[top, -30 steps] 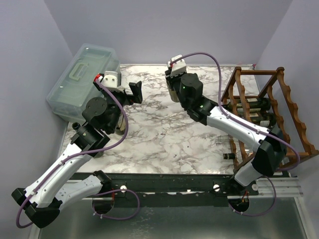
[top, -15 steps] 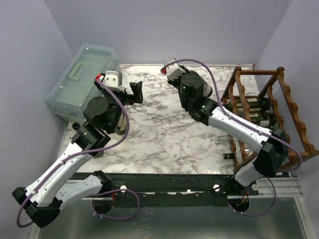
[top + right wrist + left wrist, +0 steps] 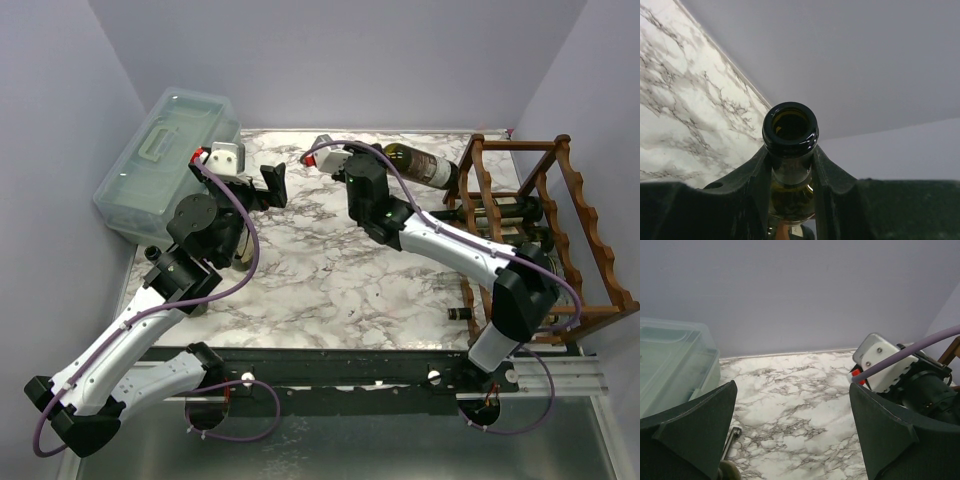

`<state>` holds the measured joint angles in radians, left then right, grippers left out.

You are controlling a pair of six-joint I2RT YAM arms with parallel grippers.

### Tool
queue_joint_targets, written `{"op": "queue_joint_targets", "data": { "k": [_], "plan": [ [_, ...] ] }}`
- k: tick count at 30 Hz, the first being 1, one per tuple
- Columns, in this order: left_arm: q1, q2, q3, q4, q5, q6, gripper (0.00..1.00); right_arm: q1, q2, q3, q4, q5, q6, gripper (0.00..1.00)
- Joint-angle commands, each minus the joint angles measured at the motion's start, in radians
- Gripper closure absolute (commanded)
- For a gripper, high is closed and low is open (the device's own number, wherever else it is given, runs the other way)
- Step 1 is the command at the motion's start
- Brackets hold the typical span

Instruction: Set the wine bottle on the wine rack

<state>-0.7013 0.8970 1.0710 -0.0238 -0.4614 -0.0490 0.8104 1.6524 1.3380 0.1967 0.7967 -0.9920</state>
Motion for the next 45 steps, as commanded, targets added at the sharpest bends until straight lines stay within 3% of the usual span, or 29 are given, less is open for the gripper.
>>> {"op": "queue_joint_targets", "data": {
  "k": [1, 25, 45],
  "plan": [
    [0.002, -0.012, 0.001, 0.015, 0.009, -0.005, 0.04, -0.01, 0.04, 0.001, 0.103, 0.089, -0.178, 1.0],
    [-0.009, -0.015, 0.002, 0.014, 0.01, -0.002, 0.04, -0.077, 0.026, -0.159, 0.146, 0.163, -0.317, 1.0],
    [-0.013, -0.01, 0.007, 0.01, 0.017, -0.007, 0.04, -0.063, 0.0, -0.135, 0.104, 0.271, -0.299, 1.0]
  ]
}}
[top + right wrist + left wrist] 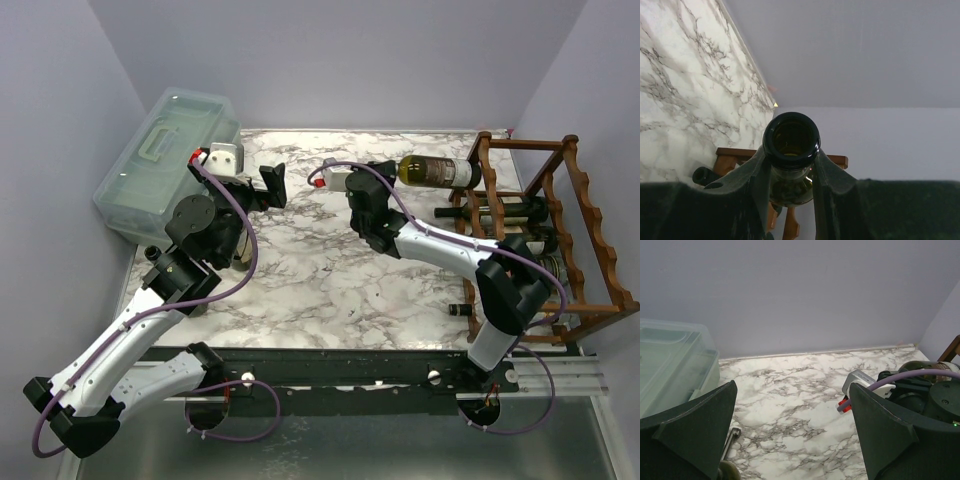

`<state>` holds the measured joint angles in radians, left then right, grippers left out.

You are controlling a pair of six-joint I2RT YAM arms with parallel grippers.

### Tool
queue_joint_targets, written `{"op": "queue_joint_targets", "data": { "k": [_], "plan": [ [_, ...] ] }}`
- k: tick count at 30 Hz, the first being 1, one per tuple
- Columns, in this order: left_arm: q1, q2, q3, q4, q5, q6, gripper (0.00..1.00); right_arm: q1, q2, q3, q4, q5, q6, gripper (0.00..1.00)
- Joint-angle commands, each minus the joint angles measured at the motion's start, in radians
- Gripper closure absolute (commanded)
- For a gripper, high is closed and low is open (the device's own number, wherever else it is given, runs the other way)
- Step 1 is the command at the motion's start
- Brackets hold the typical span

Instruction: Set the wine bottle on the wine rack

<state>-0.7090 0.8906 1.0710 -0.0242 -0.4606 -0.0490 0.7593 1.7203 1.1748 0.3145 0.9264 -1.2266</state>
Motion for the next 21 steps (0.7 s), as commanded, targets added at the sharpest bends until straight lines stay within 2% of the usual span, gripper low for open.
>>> {"op": "queue_joint_targets", "data": {
  "k": [1, 12, 18, 21],
  "plan": [
    [-0.005, -0.003, 0.006, 0.008, 0.017, -0.009, 0.04, -0.008, -0.072, 0.03, -0.02, 0.149, -0.061, 1.0],
    [-0.007, 0.001, 0.011, 0.006, 0.023, -0.014, 0.04, 0.018, -0.128, 0.031, -0.073, 0.187, -0.036, 1.0],
    [-0.007, -0.001, 0.011, 0.003, 0.025, -0.017, 0.04, 0.018, -0.145, 0.017, -0.154, 0.212, 0.037, 1.0],
    [-0.008, -0.002, 0.014, 0.001, 0.029, -0.02, 0.04, 0.018, -0.157, -0.012, -0.143, 0.198, 0.045, 1.0]
  ]
}}
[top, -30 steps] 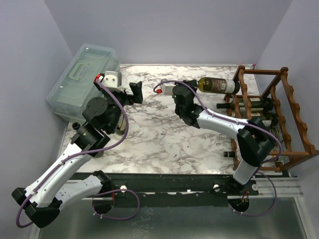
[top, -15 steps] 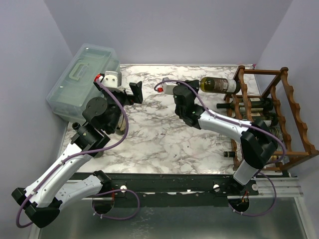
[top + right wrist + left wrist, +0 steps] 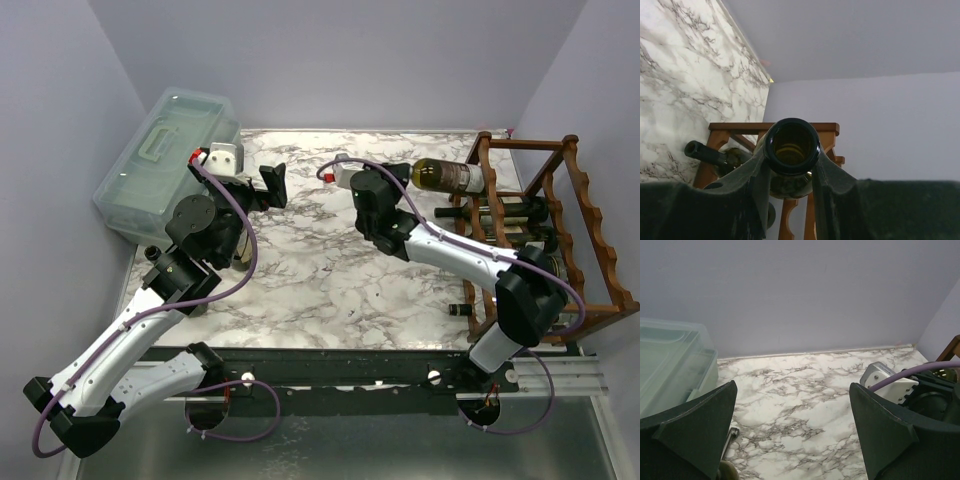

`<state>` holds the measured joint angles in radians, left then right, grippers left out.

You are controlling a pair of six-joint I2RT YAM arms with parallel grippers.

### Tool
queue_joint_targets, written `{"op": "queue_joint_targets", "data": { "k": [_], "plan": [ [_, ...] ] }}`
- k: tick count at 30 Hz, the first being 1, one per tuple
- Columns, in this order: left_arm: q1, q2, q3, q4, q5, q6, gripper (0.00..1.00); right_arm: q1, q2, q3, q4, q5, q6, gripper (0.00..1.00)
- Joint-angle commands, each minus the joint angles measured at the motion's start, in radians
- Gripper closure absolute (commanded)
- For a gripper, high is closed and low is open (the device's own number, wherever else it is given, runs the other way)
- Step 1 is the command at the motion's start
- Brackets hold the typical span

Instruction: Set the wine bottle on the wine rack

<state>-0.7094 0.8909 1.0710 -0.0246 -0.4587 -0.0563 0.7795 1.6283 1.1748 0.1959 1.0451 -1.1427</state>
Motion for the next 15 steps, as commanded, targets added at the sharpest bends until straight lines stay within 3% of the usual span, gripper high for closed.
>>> {"op": "queue_joint_targets", "data": {
  "k": [1, 15],
  "plan": [
    [-0.009, -0.001, 0.014, 0.0, 0.03, -0.015, 0.04, -0.003, -0.066, -0.025, -0.012, 0.076, -0.047, 1.0],
    [-0.026, -0.014, 0.015, -0.003, 0.019, -0.007, 0.04, -0.109, 0.008, -0.108, 0.19, 0.074, -0.157, 1.0]
  ]
}}
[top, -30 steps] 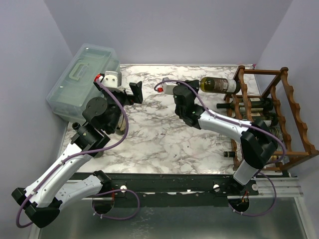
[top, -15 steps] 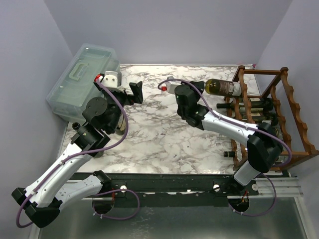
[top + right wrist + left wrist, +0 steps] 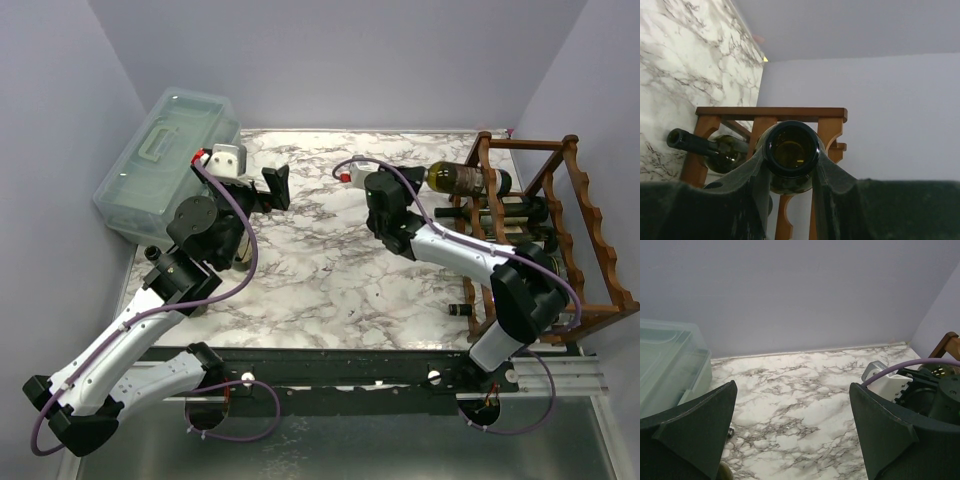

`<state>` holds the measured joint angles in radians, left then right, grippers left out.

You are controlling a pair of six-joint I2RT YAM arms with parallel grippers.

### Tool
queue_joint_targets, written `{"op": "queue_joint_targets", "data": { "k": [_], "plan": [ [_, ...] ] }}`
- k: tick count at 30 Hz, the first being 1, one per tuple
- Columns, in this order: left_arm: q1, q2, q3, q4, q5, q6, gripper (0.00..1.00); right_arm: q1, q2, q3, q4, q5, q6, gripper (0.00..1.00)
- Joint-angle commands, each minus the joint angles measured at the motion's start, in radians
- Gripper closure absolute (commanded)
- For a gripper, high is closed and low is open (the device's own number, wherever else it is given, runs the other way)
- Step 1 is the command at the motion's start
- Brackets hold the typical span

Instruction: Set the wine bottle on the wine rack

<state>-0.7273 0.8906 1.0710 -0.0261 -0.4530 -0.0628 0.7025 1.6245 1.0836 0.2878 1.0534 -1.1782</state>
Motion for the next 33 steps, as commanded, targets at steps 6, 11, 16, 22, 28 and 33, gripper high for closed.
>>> {"op": "queue_joint_targets", "data": {
  "k": [6, 11, 16, 22, 28, 33],
  "plan": [
    [-0.017, -0.016, 0.015, 0.0, -0.001, 0.007, 0.04, -0.073, 0.064, -0.048, 0.097, 0.079, -0.095, 1.0],
    [-0.024, -0.018, 0.015, 0.001, -0.004, 0.012, 0.04, -0.117, 0.096, -0.074, 0.135, 0.075, -0.079, 1.0],
    [-0.028, -0.016, 0.014, 0.001, -0.006, 0.012, 0.04, -0.158, 0.127, -0.082, 0.117, 0.076, -0.048, 1.0],
    [-0.032, -0.009, 0.015, 0.002, -0.004, 0.013, 0.04, -0.182, 0.14, -0.097, 0.05, 0.067, 0.01, 1.0],
    [-0.044, -0.014, 0.014, 0.001, -0.011, 0.017, 0.04, -0.224, 0.16, -0.106, 0.012, 0.06, 0.067, 1.0],
    [-0.058, -0.008, 0.014, 0.001, -0.021, 0.029, 0.04, -0.229, 0.187, -0.12, 0.004, 0.059, 0.078, 1.0]
  ]
}}
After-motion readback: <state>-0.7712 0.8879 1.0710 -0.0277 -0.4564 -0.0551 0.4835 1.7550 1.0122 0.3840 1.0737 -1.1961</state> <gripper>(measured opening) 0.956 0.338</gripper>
